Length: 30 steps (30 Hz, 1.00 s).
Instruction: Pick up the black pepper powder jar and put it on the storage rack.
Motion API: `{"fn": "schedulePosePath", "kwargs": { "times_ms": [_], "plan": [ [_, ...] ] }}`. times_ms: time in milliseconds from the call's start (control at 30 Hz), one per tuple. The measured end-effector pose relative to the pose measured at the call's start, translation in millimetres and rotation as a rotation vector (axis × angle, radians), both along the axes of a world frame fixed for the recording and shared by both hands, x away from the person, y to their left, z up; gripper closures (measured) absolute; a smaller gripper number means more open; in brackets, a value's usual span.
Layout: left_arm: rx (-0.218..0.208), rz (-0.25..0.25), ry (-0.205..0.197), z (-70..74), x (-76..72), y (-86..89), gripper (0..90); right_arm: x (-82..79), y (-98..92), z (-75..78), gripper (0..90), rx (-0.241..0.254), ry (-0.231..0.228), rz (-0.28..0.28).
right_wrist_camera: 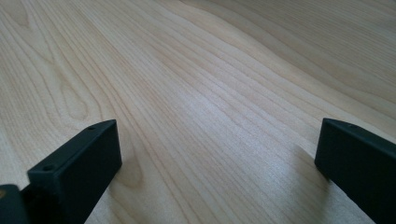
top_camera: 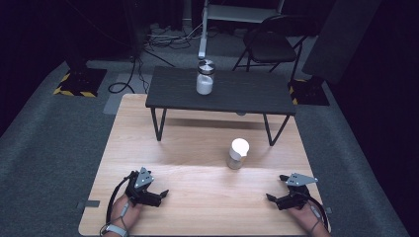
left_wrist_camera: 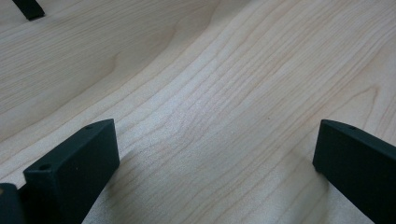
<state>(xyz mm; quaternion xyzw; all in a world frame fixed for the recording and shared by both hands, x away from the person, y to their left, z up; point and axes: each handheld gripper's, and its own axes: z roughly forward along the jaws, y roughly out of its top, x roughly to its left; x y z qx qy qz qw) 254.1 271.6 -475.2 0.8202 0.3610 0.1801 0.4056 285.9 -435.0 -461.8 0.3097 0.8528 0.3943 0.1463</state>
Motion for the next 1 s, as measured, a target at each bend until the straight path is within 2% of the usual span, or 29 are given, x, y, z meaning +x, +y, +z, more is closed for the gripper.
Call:
{"fn": "schedulePosePath", "kwargs": {
  "times_ms": [1000],
  "plan": [
    [-0.003,0.004,-0.001,-0.6,-0.9,-0.2,0.0,4.2,1.0,3.4,0.1,-0.012,0.012,0.010]
  ]
}}
